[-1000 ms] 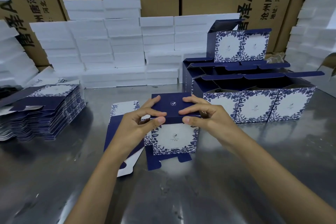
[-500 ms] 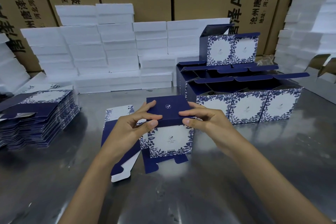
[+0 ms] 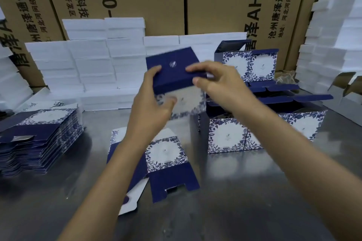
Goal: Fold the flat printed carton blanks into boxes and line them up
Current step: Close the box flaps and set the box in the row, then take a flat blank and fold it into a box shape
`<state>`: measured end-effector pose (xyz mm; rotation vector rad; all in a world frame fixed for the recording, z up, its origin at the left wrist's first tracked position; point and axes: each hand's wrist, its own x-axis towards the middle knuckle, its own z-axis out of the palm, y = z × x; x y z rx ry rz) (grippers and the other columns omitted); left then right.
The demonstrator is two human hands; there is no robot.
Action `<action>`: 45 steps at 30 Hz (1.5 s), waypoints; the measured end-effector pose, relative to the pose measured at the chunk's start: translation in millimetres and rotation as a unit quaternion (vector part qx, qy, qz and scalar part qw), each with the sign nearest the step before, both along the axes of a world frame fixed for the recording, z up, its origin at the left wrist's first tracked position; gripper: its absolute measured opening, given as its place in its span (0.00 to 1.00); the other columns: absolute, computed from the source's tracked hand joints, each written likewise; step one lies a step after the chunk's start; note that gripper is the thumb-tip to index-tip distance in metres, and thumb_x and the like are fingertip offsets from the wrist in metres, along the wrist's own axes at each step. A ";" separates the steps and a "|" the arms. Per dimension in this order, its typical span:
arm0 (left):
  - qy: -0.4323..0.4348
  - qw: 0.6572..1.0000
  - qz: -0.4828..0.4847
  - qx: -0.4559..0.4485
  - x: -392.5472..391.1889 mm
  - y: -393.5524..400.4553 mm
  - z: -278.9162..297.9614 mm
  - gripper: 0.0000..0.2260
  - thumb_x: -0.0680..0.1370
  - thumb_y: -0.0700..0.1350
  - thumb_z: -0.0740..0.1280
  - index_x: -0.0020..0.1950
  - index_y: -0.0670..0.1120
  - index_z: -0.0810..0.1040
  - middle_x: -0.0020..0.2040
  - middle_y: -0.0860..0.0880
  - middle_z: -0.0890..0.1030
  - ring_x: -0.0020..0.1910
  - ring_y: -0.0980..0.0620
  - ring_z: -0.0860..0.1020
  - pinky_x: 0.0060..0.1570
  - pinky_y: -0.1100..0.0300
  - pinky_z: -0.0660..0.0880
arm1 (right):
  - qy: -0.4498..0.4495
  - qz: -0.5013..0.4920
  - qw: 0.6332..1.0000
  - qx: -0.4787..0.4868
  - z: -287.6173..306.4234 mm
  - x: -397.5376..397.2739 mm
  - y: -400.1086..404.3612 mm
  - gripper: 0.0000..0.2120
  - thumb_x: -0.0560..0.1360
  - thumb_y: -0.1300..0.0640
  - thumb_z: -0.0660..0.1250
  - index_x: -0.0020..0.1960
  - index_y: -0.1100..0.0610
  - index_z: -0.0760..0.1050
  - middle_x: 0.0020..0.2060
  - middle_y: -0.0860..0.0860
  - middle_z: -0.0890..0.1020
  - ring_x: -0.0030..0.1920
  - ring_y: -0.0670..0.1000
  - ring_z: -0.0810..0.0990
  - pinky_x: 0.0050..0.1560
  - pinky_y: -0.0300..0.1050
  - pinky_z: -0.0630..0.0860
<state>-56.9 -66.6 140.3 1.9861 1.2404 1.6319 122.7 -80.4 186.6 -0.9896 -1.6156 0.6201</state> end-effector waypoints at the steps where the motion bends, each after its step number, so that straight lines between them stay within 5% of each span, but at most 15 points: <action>1: 0.012 1.000 0.007 0.013 7.8 12.4 14.2 0.31 0.76 0.42 0.73 0.73 0.59 0.62 0.60 0.60 0.77 0.52 0.62 0.78 0.47 0.67 0.76 | -0.018 -0.011 1.000 0.008 15.1 3.8 11.5 0.15 0.78 0.67 0.68 0.55 0.48 0.83 0.51 0.41 0.82 0.45 0.48 0.81 0.44 0.42 0.81; 4: 0.048 0.999 0.006 0.009 32.4 58.0 49.2 0.31 0.76 0.41 0.71 0.75 0.55 0.61 0.64 0.54 0.75 0.56 0.53 0.77 0.54 0.57 0.76 | -0.066 -0.050 0.996 0.017 51.1 21.1 51.6 0.16 0.77 0.66 0.67 0.59 0.50 0.82 0.52 0.41 0.81 0.49 0.47 0.81 0.49 0.42 0.80; 9: 0.074 0.997 -0.022 -0.017 67.5 141.4 77.5 0.30 0.77 0.38 0.70 0.75 0.51 0.62 0.68 0.48 0.73 0.58 0.50 0.77 0.57 0.54 0.77 | -0.085 -0.073 0.994 -0.007 68.8 56.9 125.5 0.19 0.76 0.68 0.66 0.61 0.50 0.79 0.49 0.39 0.78 0.46 0.49 0.80 0.53 0.47 0.81; 13: 0.099 0.995 -0.003 -0.024 94.3 196.9 63.7 0.30 0.75 0.35 0.68 0.75 0.48 0.63 0.66 0.44 0.75 0.56 0.46 0.78 0.51 0.58 0.74 | -0.131 -0.109 0.985 -0.018 52.6 79.5 183.0 0.22 0.76 0.71 0.61 0.64 0.53 0.78 0.61 0.52 0.79 0.45 0.52 0.79 0.44 0.43 0.78; 15: 0.076 0.996 0.005 -0.050 106.7 217.3 44.5 0.31 0.75 0.34 0.67 0.76 0.47 0.61 0.63 0.43 0.77 0.51 0.44 0.78 0.46 0.59 0.71 | -0.232 -0.156 0.960 -0.035 35.4 87.1 206.4 0.23 0.76 0.70 0.62 0.68 0.57 0.77 0.71 0.57 0.73 0.62 0.57 0.78 0.57 0.43 0.75; 17: 0.059 0.995 -0.002 -0.079 118.2 231.3 23.6 0.34 0.75 0.34 0.67 0.78 0.48 0.57 0.64 0.43 0.76 0.51 0.45 0.78 0.47 0.58 0.72 | -0.314 -0.187 0.930 -0.037 17.8 91.9 220.9 0.25 0.75 0.68 0.63 0.72 0.58 0.74 0.79 0.58 0.60 0.77 0.58 0.63 0.71 0.47 0.65; 20: 0.036 0.995 -0.010 -0.095 130.3 246.0 3.6 0.39 0.74 0.34 0.67 0.80 0.50 0.53 0.67 0.42 0.76 0.61 0.42 0.77 0.58 0.52 0.75 | -0.370 -0.195 0.908 0.020 0.0 97.9 234.1 0.26 0.76 0.66 0.64 0.73 0.57 0.72 0.80 0.57 0.57 0.80 0.57 0.55 0.75 0.50 0.59; 23: 0.019 0.996 0.007 -0.092 136.0 258.9 -0.3 0.40 0.73 0.33 0.66 0.80 0.53 0.52 0.62 0.42 0.78 0.54 0.43 0.79 0.53 0.51 0.77 | -0.399 -0.177 0.900 0.004 -7.6 101.1 242.0 0.26 0.76 0.62 0.65 0.74 0.57 0.71 0.78 0.56 0.61 0.77 0.57 0.61 0.71 0.49 0.64; 27: 0.015 0.994 0.026 -0.108 137.7 267.1 0.3 0.41 0.72 0.32 0.65 0.80 0.52 0.51 0.55 0.46 0.79 0.47 0.43 0.79 0.43 0.55 0.75 | -0.427 -0.146 0.891 -0.046 -15.0 102.3 242.9 0.26 0.77 0.62 0.65 0.75 0.56 0.70 0.82 0.53 0.52 0.74 0.58 0.68 0.66 0.48 0.70; 32: 0.042 0.987 0.028 -0.150 129.5 257.0 3.1 0.41 0.74 0.32 0.67 0.81 0.49 0.49 0.44 0.54 0.72 0.43 0.45 0.78 0.41 0.54 0.76 | -0.449 -0.117 0.882 -0.081 -11.9 96.0 226.1 0.26 0.79 0.60 0.64 0.76 0.52 0.68 0.83 0.52 0.44 0.78 0.55 0.62 0.70 0.51 0.68; 36: 0.063 0.983 0.035 -0.169 108.9 236.4 6.9 0.35 0.76 0.35 0.66 0.79 0.48 0.53 0.42 0.54 0.69 0.36 0.56 0.73 0.31 0.65 0.68 | -0.450 -0.125 0.882 -0.062 -0.6 81.2 196.8 0.22 0.80 0.57 0.64 0.74 0.49 0.71 0.83 0.52 0.48 0.81 0.55 0.50 0.77 0.57 0.52; 40: 0.075 0.979 0.024 -0.186 80.2 202.3 12.0 0.31 0.78 0.39 0.65 0.78 0.48 0.56 0.56 0.46 0.74 0.51 0.46 0.76 0.42 0.60 0.70 | -0.414 -0.066 0.907 -0.029 7.4 50.7 154.7 0.18 0.80 0.58 0.64 0.69 0.51 0.76 0.81 0.53 0.58 0.81 0.52 0.53 0.78 0.52 0.53; 42: 0.075 0.977 0.015 -0.197 63.5 182.1 8.8 0.30 0.79 0.39 0.65 0.78 0.49 0.56 0.68 0.43 0.72 0.58 0.45 0.75 0.48 0.60 0.69 | -0.381 -0.031 0.924 -0.007 9.5 30.7 130.1 0.16 0.80 0.58 0.64 0.67 0.51 0.77 0.74 0.50 0.69 0.76 0.51 0.64 0.69 0.44 0.64; 45: 0.073 0.980 0.001 -0.186 37.4 149.1 -2.3 0.26 0.78 0.35 0.64 0.75 0.43 0.63 0.67 0.43 0.74 0.61 0.44 0.75 0.54 0.54 0.74 | -0.333 0.015 0.943 -0.016 5.3 -3.5 90.0 0.16 0.79 0.59 0.63 0.64 0.48 0.79 0.53 0.39 0.77 0.52 0.40 0.78 0.45 0.29 0.70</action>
